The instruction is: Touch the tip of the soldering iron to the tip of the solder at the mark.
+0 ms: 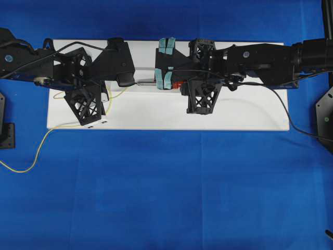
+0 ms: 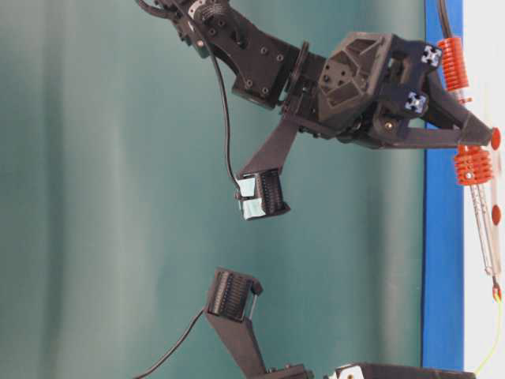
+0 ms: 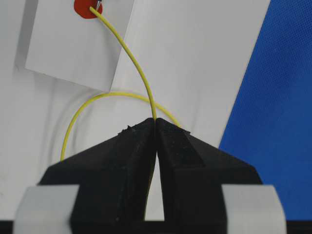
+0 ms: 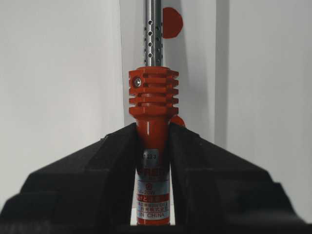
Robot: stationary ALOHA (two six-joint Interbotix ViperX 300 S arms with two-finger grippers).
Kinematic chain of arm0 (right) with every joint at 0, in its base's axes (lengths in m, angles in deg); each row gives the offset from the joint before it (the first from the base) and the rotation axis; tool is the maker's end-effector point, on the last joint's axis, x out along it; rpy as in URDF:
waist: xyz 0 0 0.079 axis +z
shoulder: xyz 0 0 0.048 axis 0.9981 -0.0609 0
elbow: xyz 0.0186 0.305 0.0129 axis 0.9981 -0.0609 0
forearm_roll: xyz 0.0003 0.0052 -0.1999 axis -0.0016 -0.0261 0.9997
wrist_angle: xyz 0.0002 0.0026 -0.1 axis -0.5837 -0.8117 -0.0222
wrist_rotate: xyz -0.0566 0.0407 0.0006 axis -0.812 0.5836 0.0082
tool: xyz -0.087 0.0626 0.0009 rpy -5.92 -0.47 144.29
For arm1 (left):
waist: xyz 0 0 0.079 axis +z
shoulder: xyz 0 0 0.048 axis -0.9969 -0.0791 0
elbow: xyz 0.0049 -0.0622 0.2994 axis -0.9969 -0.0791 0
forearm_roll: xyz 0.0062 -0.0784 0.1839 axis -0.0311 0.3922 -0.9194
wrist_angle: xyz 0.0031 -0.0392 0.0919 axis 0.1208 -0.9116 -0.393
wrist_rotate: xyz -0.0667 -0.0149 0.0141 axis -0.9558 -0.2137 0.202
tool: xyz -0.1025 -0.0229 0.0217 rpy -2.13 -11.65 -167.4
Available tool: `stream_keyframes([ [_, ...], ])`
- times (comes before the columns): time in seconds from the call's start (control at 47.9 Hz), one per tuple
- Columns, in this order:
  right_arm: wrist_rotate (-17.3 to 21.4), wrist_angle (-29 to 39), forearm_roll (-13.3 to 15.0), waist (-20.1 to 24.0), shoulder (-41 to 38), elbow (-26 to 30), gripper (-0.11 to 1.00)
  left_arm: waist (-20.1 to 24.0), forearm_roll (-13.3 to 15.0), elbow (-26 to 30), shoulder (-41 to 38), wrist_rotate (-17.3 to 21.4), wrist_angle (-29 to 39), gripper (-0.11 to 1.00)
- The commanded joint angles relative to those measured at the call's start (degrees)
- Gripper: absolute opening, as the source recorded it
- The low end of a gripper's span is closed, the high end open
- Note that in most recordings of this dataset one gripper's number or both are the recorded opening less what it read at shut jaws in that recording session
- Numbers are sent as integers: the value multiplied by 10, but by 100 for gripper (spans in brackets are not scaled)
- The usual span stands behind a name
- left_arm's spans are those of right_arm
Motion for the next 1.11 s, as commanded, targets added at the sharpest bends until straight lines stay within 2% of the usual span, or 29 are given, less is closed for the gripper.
stream_keyframes([
  [0.0, 0, -2, 2, -1, 9, 15, 6, 1, 0, 9, 11, 1, -4, 2],
  [0.313, -1, -3, 2, 0, 9, 15, 6, -1, 0, -15, 88, 0, -3, 2],
  [0.731, -1, -3, 2, -1, 9, 15, 6, -3, 0, -111, 268, -10, -2, 2],
  [0.939, -1, -2, 2, -2, 18, 12, 6, -3, 0, -120, 283, -10, -4, 2],
  [1.086, 0, 4, 13, -2, 54, 1, 6, -3, 0, -120, 279, -9, -4, 2],
])
